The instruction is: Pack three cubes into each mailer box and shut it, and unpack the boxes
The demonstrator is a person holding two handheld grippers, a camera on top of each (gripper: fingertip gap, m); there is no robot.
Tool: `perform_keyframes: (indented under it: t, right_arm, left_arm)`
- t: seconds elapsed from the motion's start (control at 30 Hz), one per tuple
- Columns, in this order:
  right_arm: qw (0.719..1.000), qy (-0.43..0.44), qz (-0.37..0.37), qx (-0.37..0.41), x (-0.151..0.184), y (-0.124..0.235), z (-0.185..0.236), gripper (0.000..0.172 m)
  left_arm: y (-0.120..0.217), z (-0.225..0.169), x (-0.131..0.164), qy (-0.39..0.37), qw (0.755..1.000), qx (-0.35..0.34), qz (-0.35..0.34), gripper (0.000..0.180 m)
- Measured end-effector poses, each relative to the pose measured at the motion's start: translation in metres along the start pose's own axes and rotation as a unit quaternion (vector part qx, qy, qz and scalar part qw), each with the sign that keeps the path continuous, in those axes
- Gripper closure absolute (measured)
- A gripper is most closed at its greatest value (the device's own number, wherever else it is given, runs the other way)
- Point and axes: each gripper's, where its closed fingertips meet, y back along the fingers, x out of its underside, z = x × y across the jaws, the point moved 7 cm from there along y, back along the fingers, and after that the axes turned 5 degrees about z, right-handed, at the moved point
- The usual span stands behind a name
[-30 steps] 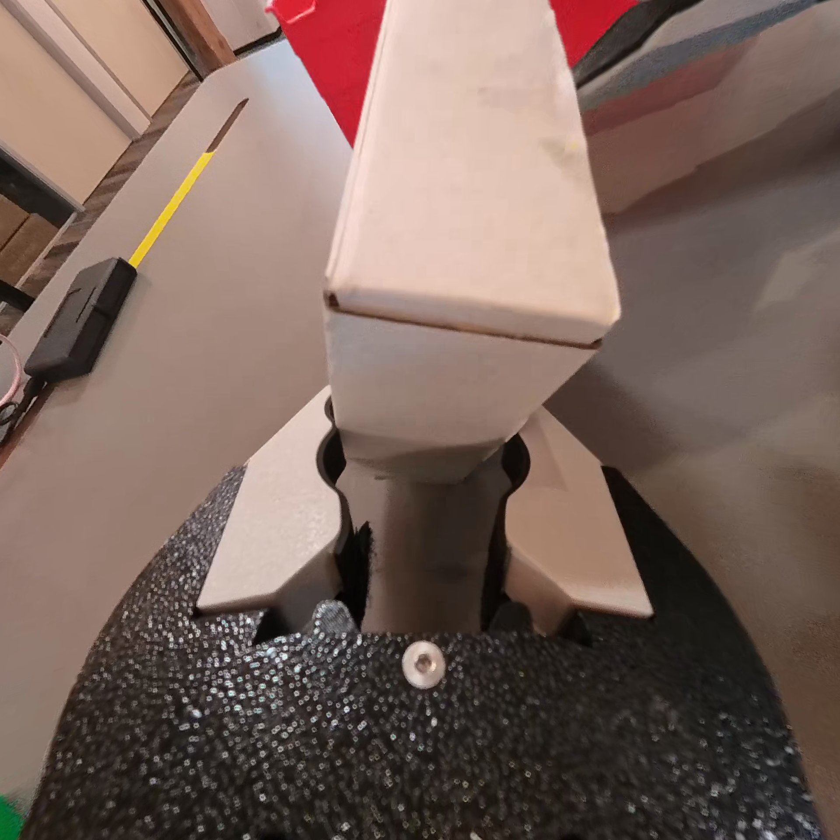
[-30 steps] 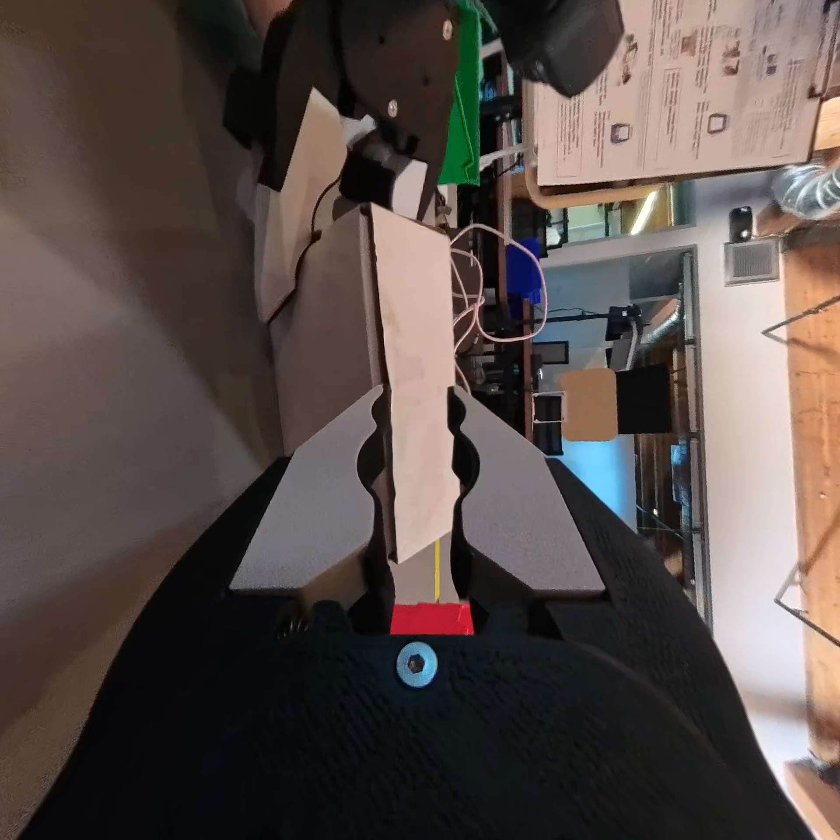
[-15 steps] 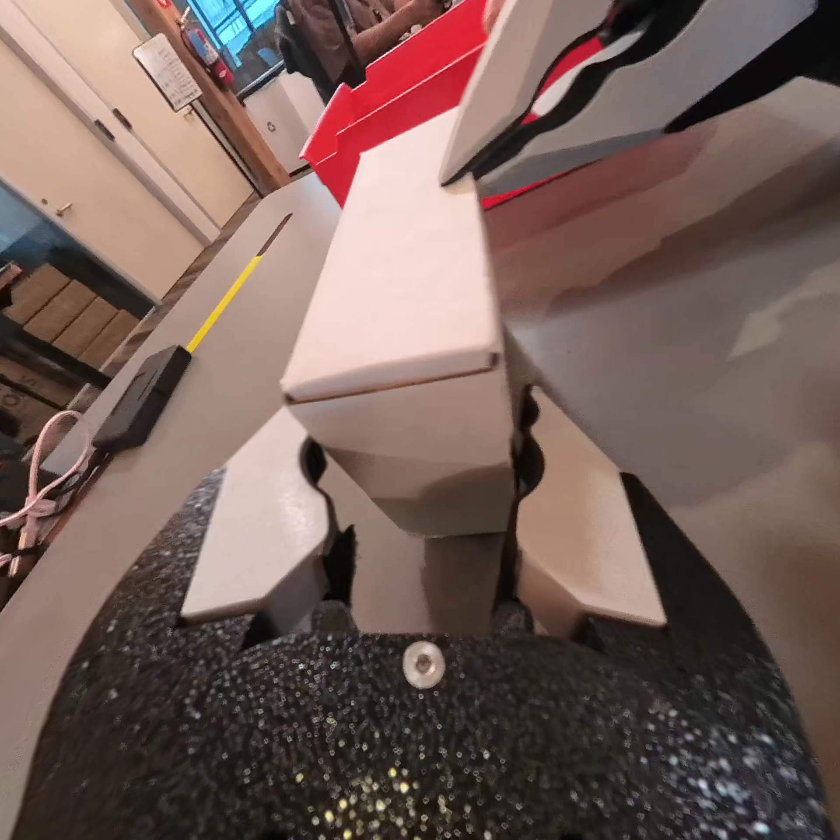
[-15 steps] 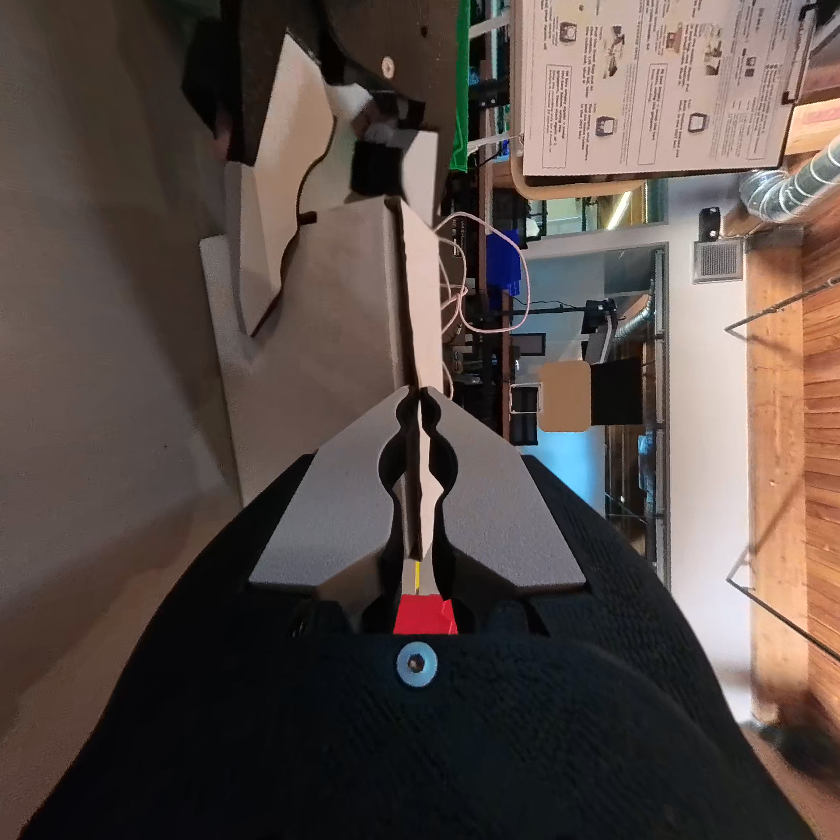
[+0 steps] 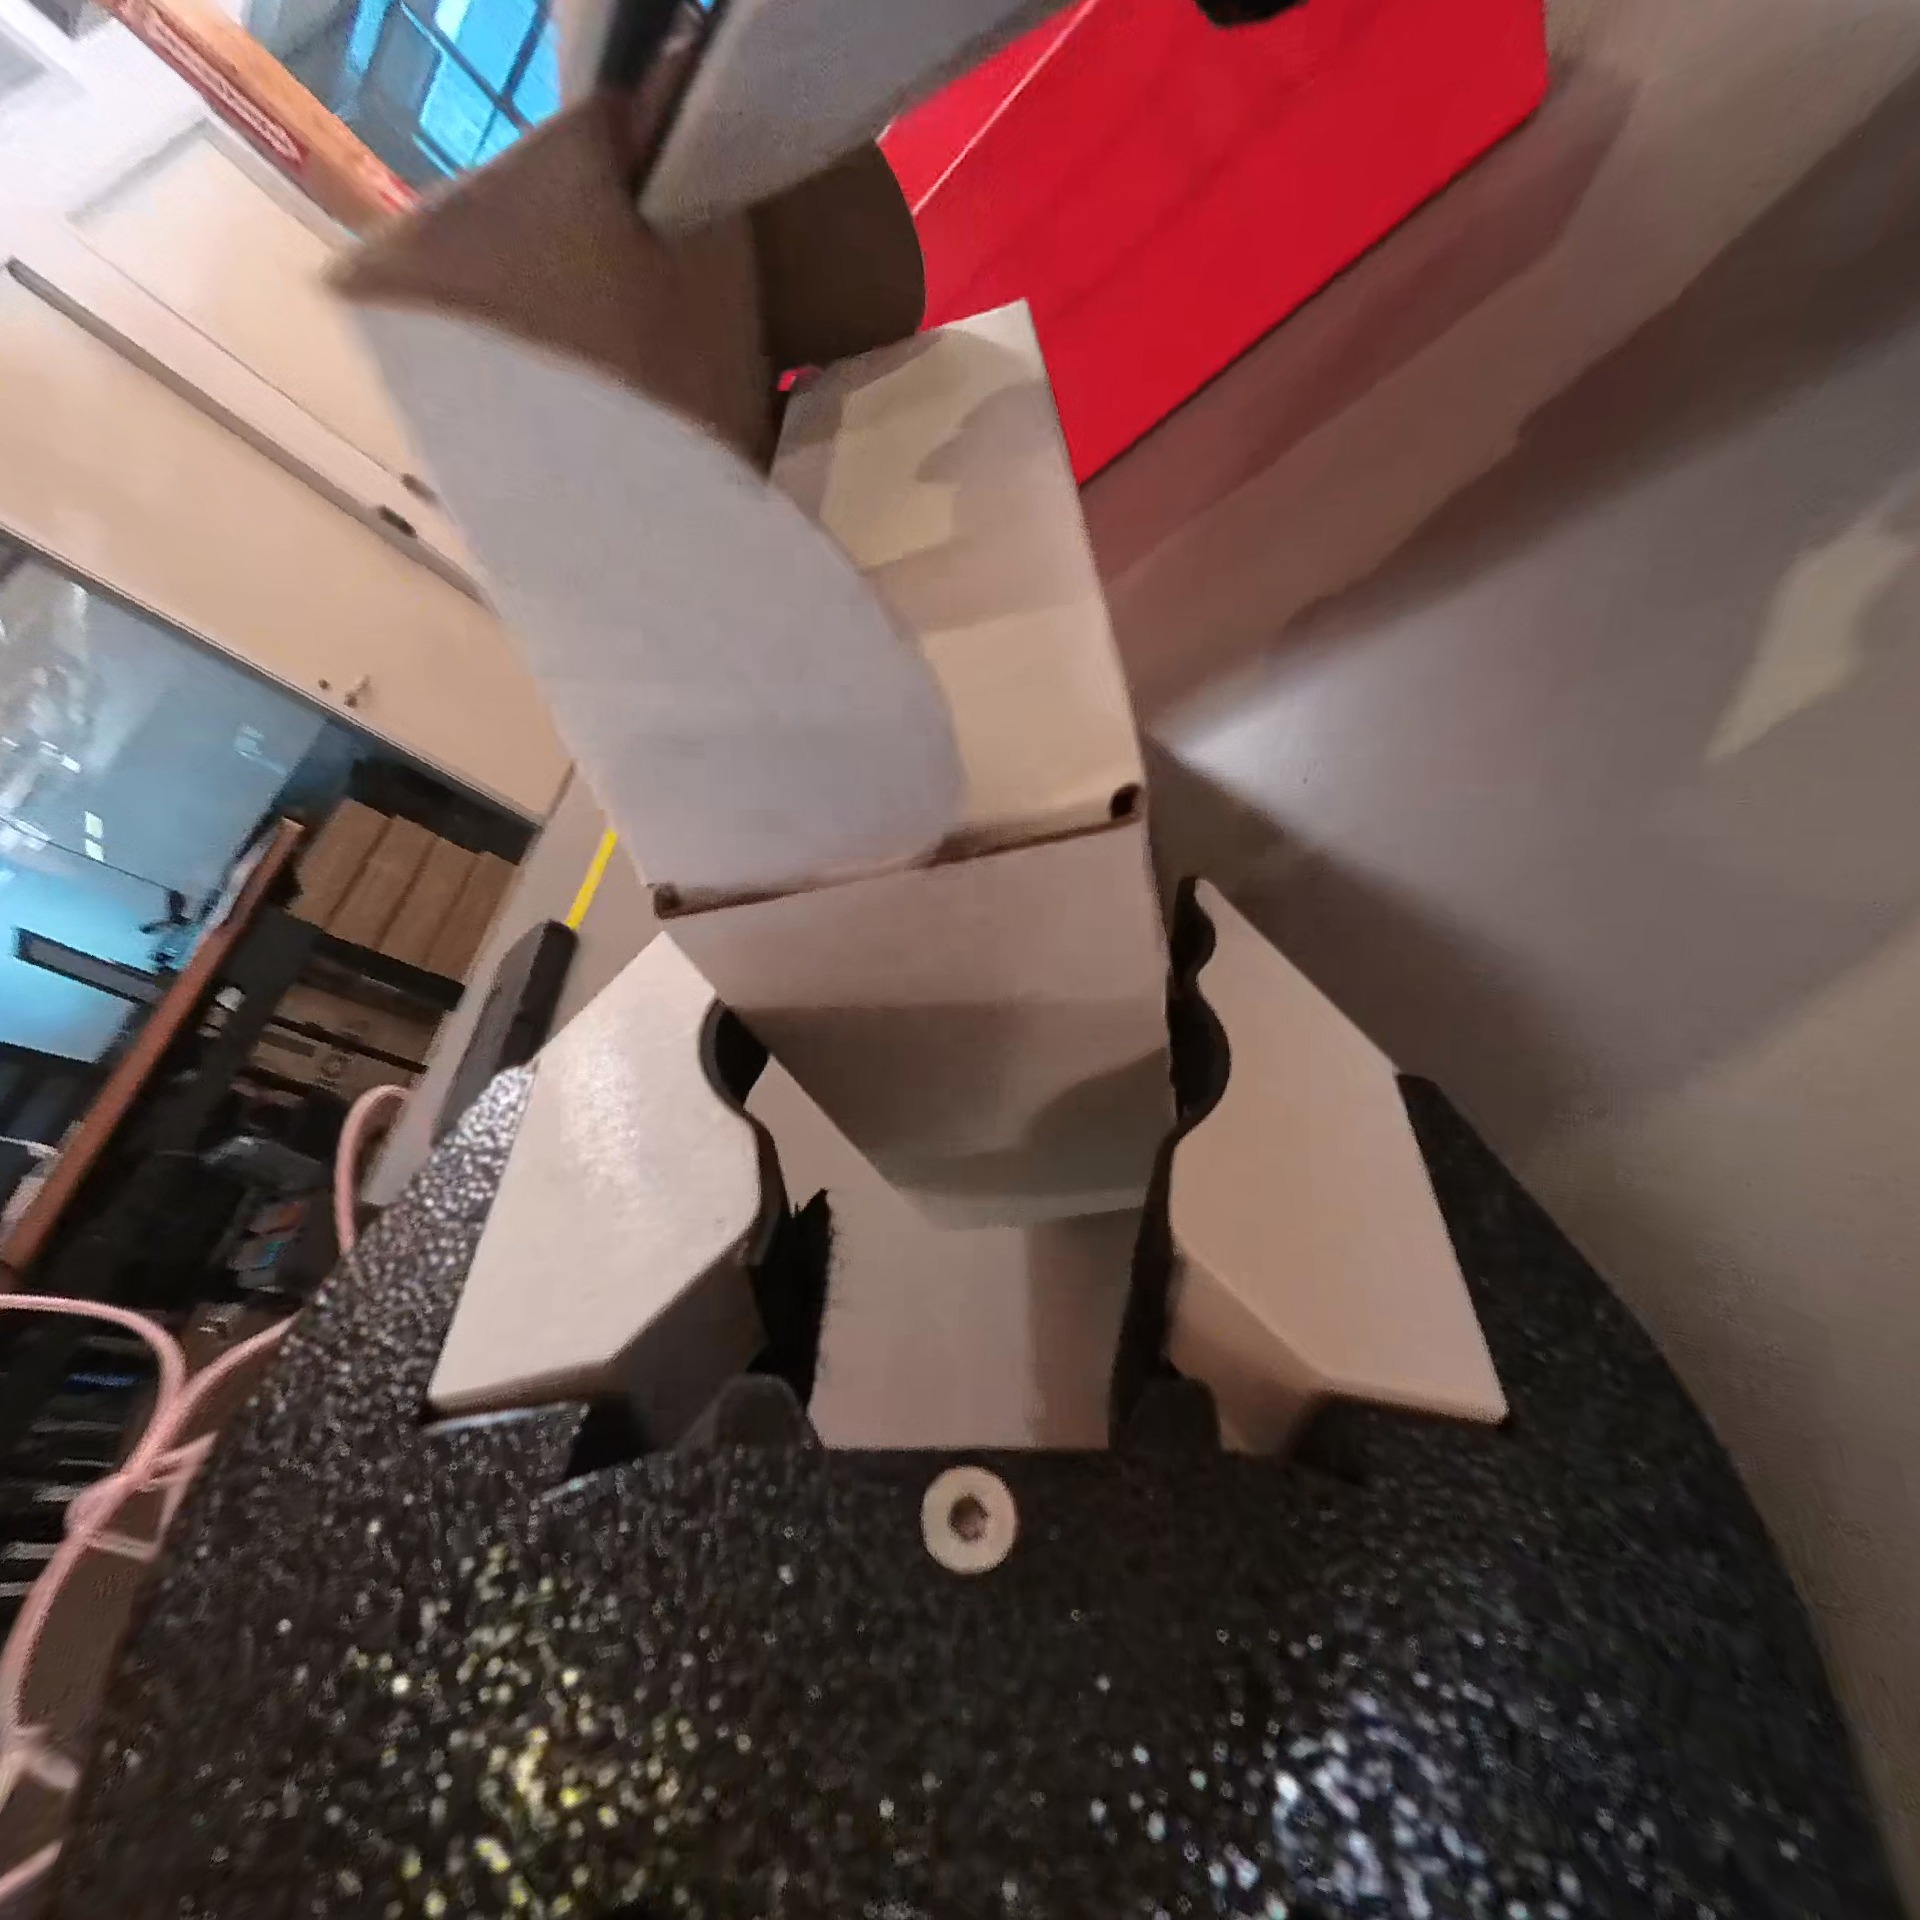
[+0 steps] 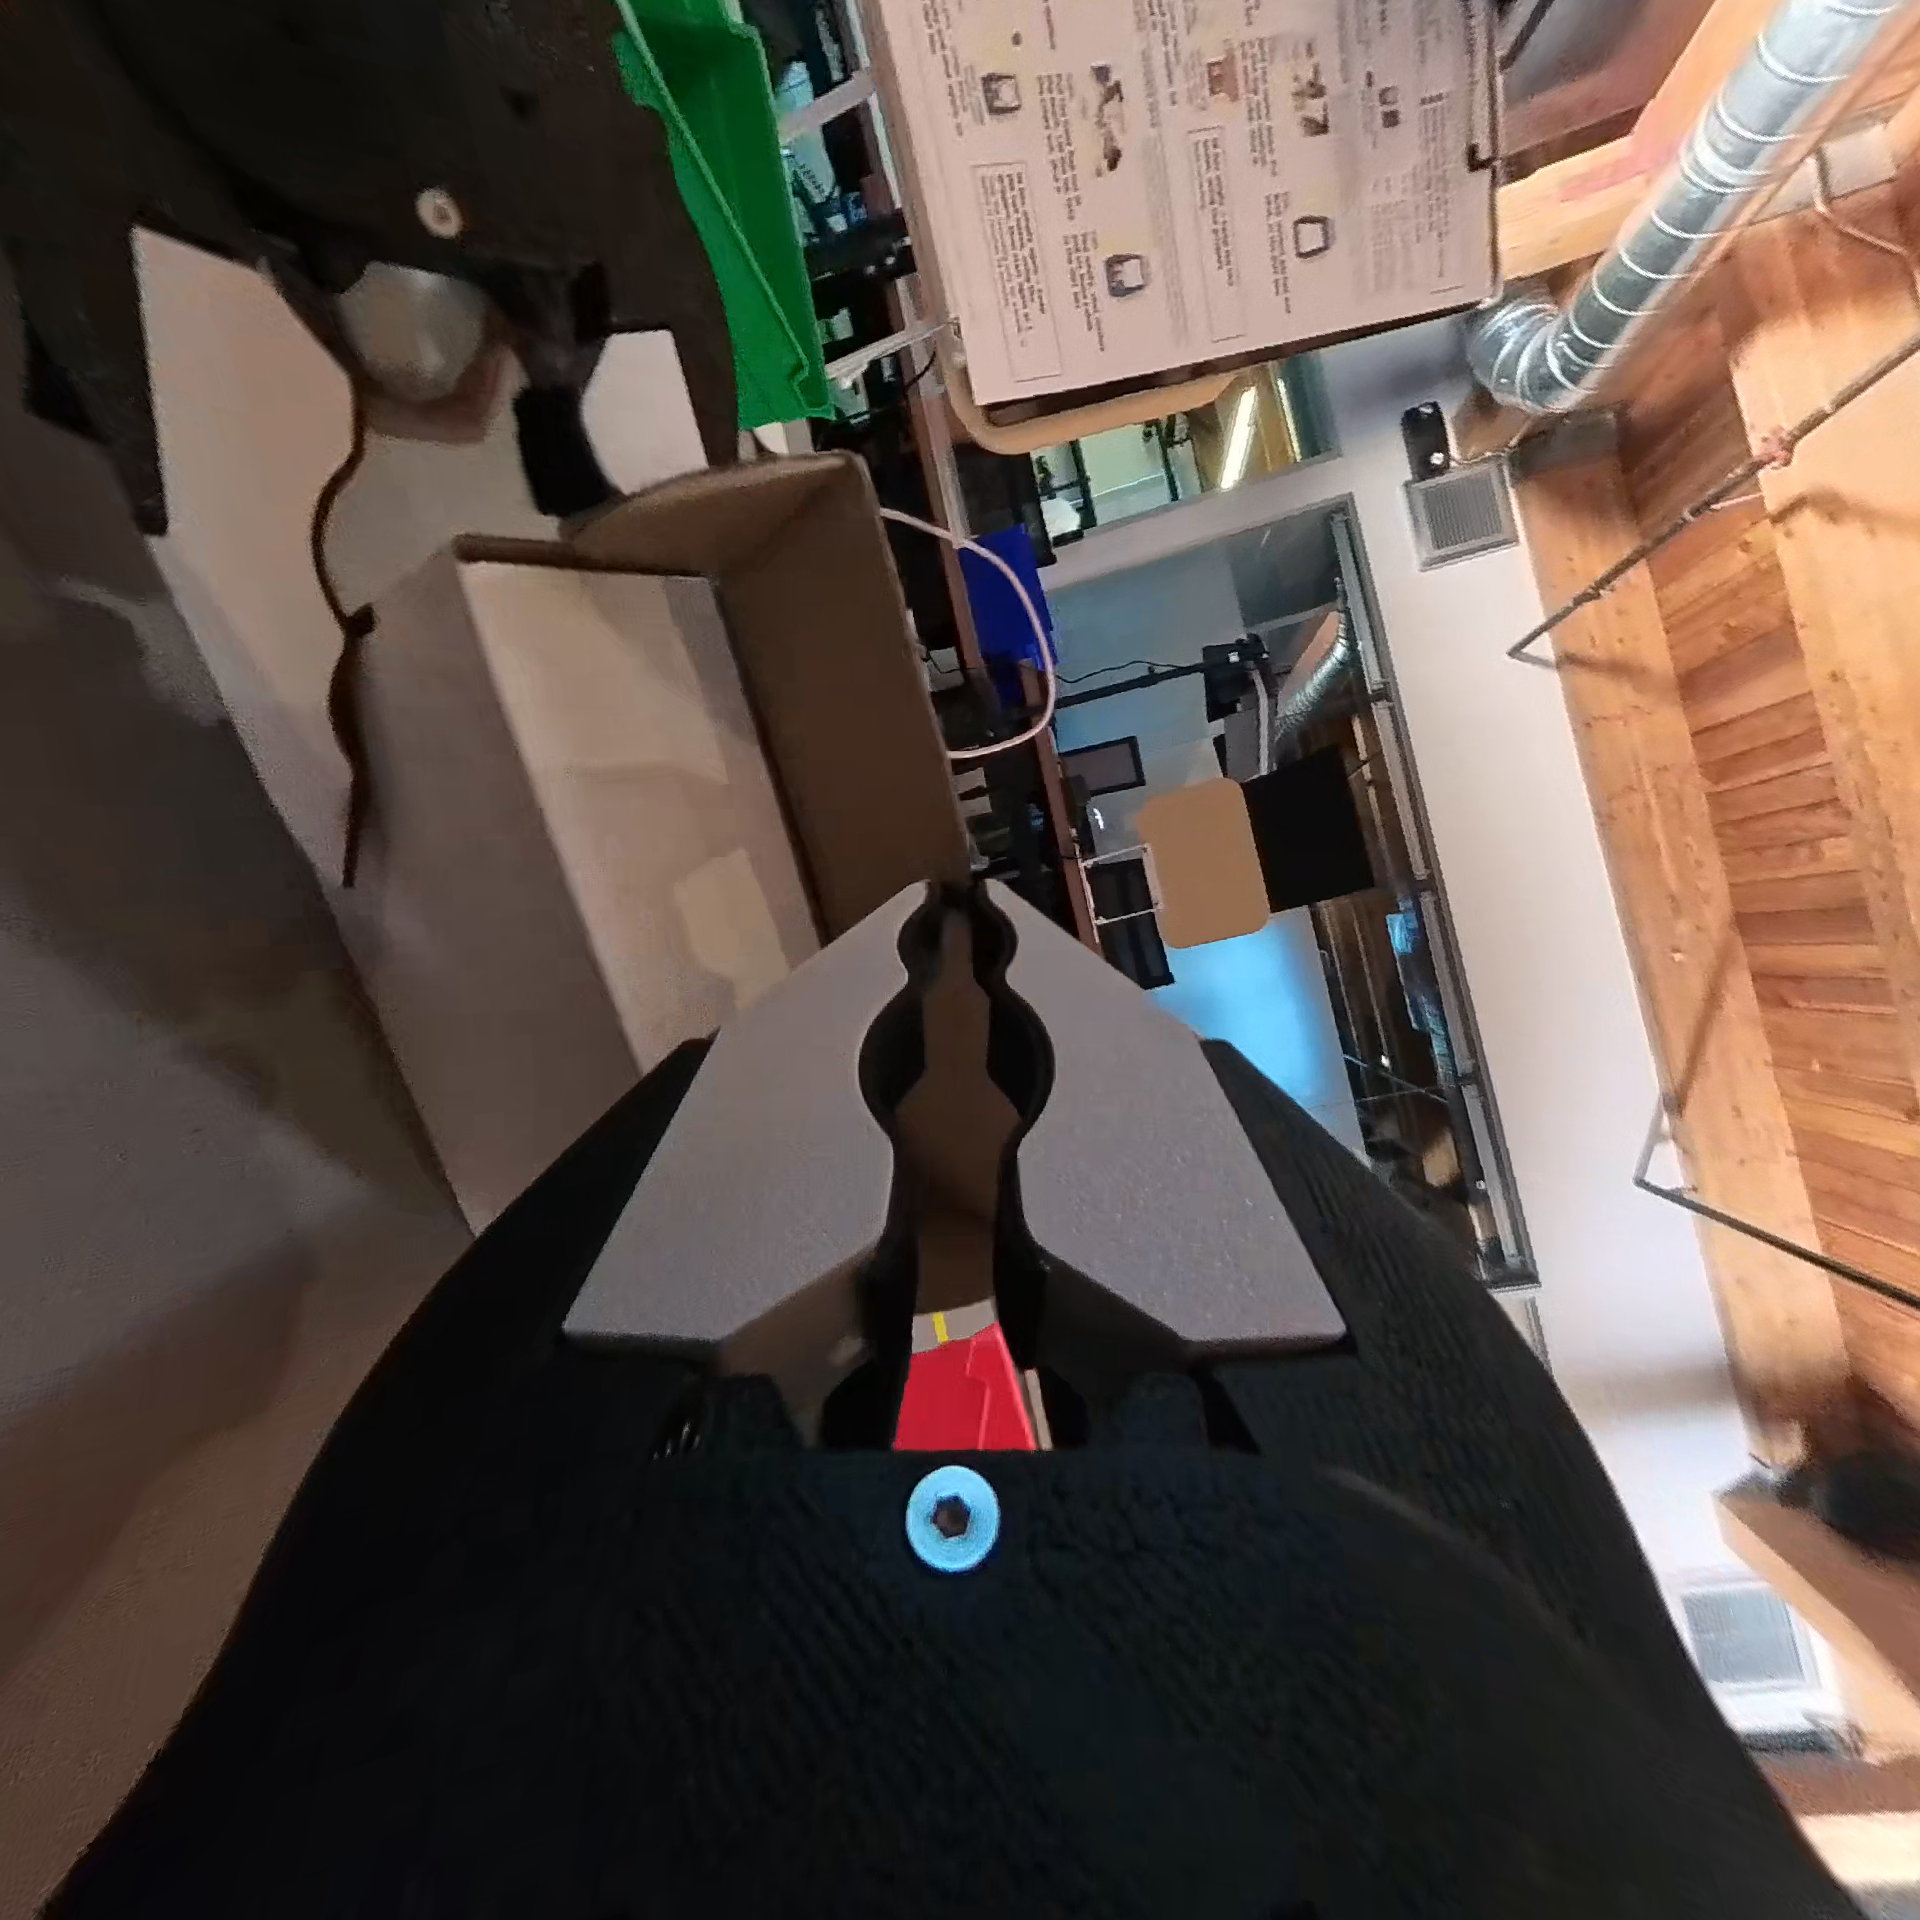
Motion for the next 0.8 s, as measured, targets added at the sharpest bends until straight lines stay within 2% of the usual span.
perform_keyframes:
  t: [0.07, 0.17, 0.23, 0.33, 0.43, 0.53, 0.6, 0.7, 0.8]
  right_arm:
    - [1.0, -0.005, 0.001, 0.008, -0.002, 0.001, -0.003, 0.167]
    - [1.0, -0.006, 0.009, -0.01, -0.002, 0.002, -0.002, 0.167]
    - [0.999, -0.01, 0.014, -0.031, -0.001, 0.002, 0.0, 0.169]
    - [0.997, -0.017, 0.019, -0.068, -0.001, 0.002, 0.005, 0.172]
    - [0.997, -0.019, 0.03, -0.073, -0.002, -0.001, 0.007, 0.172]
    - [0.995, -0.033, 0.05, -0.075, 0.004, -0.004, 0.006, 0.172]
    - [0.994, -0.041, 0.06, -0.077, 0.006, -0.005, 0.006, 0.172]
    - [0.993, -0.051, 0.07, -0.084, 0.005, -0.009, 0.008, 0.172]
    - [0.991, -0.068, 0.07, -0.095, 0.002, -0.011, 0.01, 0.172]
  left_arm:
    - [0.0, -0.002, 0.0, -0.06, 0.998, -0.025, 0.005, 0.102]
    - [0.001, -0.002, 0.004, -0.173, 0.981, -0.085, 0.027, 0.102]
    - [0.003, 0.0, 0.008, -0.199, 0.974, -0.102, 0.04, 0.102]
    - [0.008, 0.006, 0.01, -0.138, 0.985, -0.094, 0.052, 0.101]
    - [0.018, 0.008, 0.006, -0.097, 0.993, -0.06, 0.035, 0.099]
    - [0.028, 0.015, 0.005, -0.025, 0.999, -0.036, 0.021, 0.07]
    - [0.034, 0.023, -0.001, 0.038, 0.999, -0.03, -0.024, 0.063]
    - [0.045, 0.029, -0.016, 0.102, 0.989, -0.018, -0.104, 0.072]
    - [0.049, 0.025, -0.024, 0.088, 0.987, -0.023, -0.136, 0.101]
